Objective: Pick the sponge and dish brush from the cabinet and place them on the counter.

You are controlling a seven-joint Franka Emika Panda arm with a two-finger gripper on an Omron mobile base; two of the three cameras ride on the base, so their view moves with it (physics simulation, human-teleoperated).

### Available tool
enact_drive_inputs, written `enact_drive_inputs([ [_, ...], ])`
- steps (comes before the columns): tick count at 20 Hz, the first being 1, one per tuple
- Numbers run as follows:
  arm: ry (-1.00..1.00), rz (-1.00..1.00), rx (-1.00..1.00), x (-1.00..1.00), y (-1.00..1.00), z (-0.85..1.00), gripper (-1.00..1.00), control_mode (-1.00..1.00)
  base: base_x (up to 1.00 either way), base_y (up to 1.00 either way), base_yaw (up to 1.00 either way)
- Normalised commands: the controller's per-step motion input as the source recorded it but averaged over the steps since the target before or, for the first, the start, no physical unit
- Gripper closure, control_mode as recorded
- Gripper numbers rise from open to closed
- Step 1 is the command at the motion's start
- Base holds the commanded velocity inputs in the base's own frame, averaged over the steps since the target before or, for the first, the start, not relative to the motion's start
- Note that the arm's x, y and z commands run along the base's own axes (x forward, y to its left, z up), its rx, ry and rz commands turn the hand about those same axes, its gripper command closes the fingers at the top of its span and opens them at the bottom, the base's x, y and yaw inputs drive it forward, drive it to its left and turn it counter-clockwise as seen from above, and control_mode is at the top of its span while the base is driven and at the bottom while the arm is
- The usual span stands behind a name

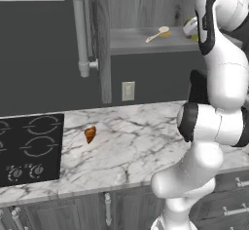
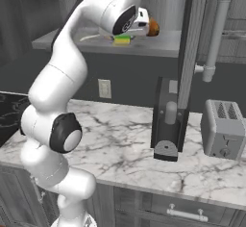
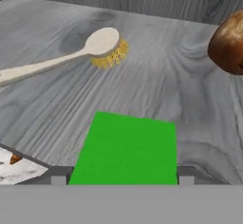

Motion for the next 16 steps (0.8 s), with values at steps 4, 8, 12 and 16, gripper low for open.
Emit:
enact_drive_inputs([
  [4, -0.03, 0.06, -0.12, -1.00, 0.45, -0.64, 1.00, -1.00, 0.00, 0.00, 0.00],
  [8, -0.03, 0.06, -0.10, -1.00, 0.37, -0.62, 1.00, -1.00, 0.00, 0.00, 0.00],
  [12, 0.00, 0.05, -0.07, -0.77, 0.23, -0.61, 1.00, -1.00, 0.00, 0.00, 0.00],
  [16, 0.09, 0.04, -0.01, -0.15, 0.07, -0.61, 1.00, -1.00, 0.00, 0.00, 0.00],
])
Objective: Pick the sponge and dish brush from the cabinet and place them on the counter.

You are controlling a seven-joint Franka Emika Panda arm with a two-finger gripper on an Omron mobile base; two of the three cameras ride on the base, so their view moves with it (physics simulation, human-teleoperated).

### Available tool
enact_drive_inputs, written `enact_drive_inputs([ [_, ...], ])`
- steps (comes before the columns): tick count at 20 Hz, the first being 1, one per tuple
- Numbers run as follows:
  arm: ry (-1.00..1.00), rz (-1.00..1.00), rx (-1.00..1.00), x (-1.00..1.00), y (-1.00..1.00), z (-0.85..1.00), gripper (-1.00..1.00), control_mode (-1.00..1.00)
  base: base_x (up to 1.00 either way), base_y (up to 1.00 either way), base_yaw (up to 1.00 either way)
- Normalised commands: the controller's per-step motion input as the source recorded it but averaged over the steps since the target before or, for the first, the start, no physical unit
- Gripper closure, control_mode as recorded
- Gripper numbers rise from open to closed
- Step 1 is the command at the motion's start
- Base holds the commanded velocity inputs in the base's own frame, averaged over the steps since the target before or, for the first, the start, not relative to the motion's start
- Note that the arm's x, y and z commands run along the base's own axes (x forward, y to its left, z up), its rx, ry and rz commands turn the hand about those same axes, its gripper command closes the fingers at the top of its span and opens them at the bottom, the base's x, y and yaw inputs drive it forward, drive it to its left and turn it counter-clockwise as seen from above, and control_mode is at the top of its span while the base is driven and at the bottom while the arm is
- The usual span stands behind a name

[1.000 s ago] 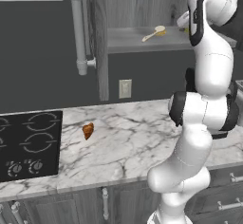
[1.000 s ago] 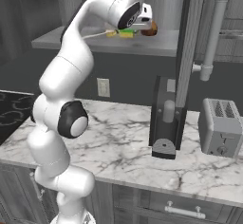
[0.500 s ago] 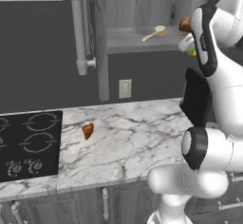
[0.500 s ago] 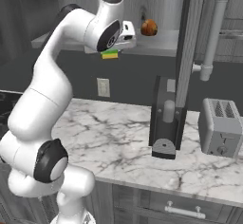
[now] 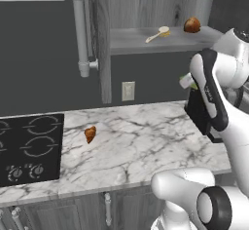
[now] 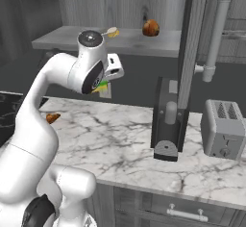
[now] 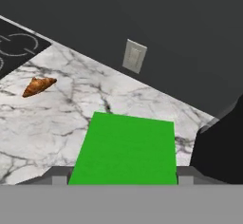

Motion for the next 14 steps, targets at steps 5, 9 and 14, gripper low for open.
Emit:
enact_drive_inputs([
  [5, 0.13, 0.04, 0.00, 0.03, 0.04, -0.65, 1.00, -1.00, 0.00, 0.00, 0.00],
  [9, 0.11, 0.03, 0.00, 0.06, 0.04, -0.70, 1.00, -1.00, 0.00, 0.00, 0.00],
  [14, 0.12, 0.03, 0.00, 0.16, 0.14, -0.69, 1.00, -1.00, 0.00, 0.00, 0.00],
])
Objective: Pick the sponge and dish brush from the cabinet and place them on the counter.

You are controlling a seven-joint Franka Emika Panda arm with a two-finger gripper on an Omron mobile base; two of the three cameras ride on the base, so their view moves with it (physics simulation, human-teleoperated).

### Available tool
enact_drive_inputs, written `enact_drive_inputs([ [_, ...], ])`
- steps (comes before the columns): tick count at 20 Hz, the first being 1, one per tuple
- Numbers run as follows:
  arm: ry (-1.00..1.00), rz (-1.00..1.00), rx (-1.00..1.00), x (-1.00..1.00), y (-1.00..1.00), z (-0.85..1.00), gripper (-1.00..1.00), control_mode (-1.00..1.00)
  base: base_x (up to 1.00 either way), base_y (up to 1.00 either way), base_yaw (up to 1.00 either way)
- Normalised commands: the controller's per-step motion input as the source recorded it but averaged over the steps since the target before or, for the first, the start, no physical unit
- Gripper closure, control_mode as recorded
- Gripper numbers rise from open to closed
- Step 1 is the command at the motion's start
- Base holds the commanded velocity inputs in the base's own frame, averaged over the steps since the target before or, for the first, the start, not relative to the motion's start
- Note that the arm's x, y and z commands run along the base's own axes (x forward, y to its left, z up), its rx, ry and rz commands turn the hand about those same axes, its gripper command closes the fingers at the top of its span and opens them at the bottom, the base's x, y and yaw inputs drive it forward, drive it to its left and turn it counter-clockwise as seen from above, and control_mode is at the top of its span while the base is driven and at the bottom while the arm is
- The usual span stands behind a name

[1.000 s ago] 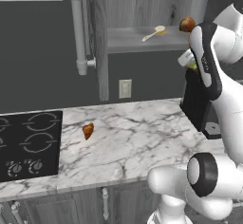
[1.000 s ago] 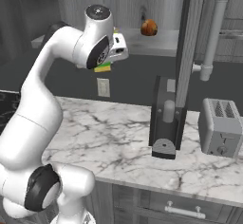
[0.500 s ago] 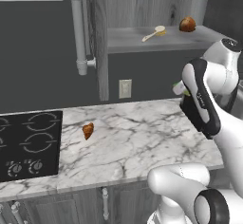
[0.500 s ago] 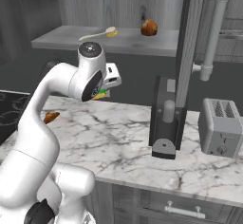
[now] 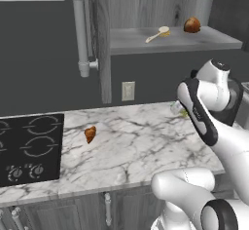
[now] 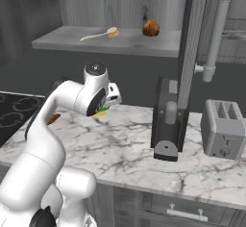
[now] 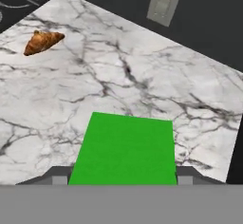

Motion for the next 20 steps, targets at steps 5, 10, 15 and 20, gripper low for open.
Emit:
enact_drive_inputs([
  [5, 0.10, 0.02, 0.00, 0.15, 0.18, -0.75, 1.00, -1.00, 0.00, 0.00, 0.00],
  [10, 0.06, 0.03, 0.00, 0.10, 0.13, -0.89, 1.00, -1.00, 0.00, 0.00, 0.00],
  [15, 0.03, 0.01, 0.02, 0.32, 0.12, -0.77, 1.00, -1.00, 0.00, 0.00, 0.00],
  [20, 0.00, 0.00, 0.02, 0.48, 0.14, -0.54, 1.00, -1.00, 0.00, 0.00, 0.00],
])
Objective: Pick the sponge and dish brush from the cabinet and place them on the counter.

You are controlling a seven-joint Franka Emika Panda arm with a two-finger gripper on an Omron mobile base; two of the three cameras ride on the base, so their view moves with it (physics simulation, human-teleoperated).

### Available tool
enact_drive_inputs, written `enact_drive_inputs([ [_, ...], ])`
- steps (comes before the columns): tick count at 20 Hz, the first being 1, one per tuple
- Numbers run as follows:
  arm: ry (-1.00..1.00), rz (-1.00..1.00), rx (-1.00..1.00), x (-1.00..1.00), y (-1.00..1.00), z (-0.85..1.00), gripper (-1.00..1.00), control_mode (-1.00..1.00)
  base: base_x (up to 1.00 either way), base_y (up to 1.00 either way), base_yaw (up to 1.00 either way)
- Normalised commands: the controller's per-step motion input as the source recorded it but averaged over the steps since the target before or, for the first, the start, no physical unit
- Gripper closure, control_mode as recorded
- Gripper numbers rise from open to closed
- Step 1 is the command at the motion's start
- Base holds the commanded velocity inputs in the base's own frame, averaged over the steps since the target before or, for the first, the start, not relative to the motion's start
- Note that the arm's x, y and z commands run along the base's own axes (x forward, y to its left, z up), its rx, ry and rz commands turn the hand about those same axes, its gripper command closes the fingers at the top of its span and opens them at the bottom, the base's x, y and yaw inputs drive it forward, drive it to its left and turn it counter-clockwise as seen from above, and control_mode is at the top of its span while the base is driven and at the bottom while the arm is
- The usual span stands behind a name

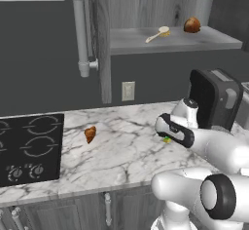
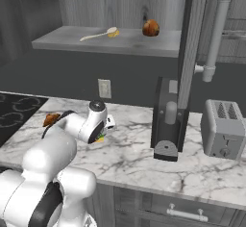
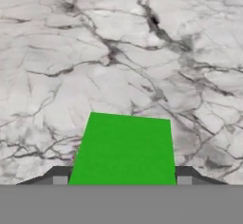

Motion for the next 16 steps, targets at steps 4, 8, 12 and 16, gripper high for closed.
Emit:
enact_drive_inputs([
  [4, -0.02, 0.00, 0.07, 0.40, 0.07, -0.40, 1.00, -1.00, 0.00, 0.00, 0.00],
  [8, -0.04, 0.00, 0.08, 0.23, 0.04, -0.34, 1.00, -1.00, 0.00, 0.00, 0.00],
  [12, -0.07, 0.00, 0.07, 0.14, 0.04, -0.23, -1.00, -1.00, 0.00, 0.00, 0.00],
  [16, -0.08, 0.00, 0.02, 0.02, 0.01, 0.18, -1.00, -1.00, 0.00, 0.00, 0.00],
])
